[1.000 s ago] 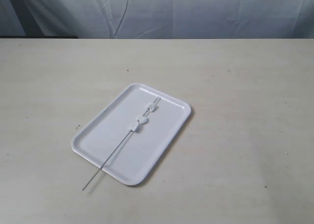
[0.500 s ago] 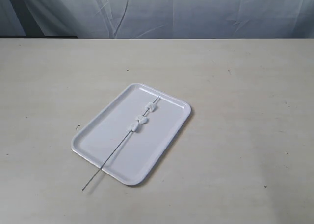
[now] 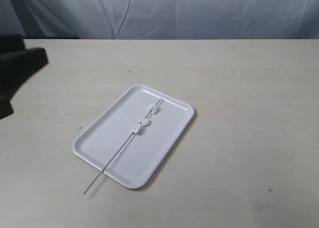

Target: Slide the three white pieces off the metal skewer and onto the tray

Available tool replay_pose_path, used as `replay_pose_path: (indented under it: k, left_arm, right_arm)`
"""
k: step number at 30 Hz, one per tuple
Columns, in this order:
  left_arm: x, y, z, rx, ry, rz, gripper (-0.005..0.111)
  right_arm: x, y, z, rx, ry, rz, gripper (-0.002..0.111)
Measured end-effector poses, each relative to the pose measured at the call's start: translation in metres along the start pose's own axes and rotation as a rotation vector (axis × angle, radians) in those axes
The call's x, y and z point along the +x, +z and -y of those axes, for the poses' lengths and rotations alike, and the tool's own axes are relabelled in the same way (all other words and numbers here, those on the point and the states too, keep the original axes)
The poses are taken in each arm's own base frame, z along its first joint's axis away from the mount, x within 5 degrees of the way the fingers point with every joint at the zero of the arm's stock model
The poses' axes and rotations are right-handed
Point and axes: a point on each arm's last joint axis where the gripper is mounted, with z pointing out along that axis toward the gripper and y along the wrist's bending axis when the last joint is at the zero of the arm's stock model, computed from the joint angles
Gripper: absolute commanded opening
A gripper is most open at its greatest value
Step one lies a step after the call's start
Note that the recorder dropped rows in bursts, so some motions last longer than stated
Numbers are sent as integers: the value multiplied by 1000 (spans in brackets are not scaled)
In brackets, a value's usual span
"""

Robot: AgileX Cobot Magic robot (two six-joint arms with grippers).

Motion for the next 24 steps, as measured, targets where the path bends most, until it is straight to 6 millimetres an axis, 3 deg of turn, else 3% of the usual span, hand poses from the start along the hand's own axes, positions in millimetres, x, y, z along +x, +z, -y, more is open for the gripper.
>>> replay_pose_path:
  k: [6,10,18,21,24]
  left_arm:
    - [33,52,-31,112,-261,-317,51]
    - [62,76,-38,145,-346,-446,51]
    - [114,129,-15,224,-301,-696,51]
    - [122,147,-6,207,-277,-738,51]
    - [124,160,0,186,-274,-751,51]
  right_arm:
    - [-11,10,-17,-17,-139,-244,-1]
    - [-14,28,-30,-37,-188,-408,-1]
    - [-18,102,-52,-8,-201,-663,-1]
    - [-12,135,-56,20,-195,-773,0]
    - [-10,165,-61,38,-187,-856,9]
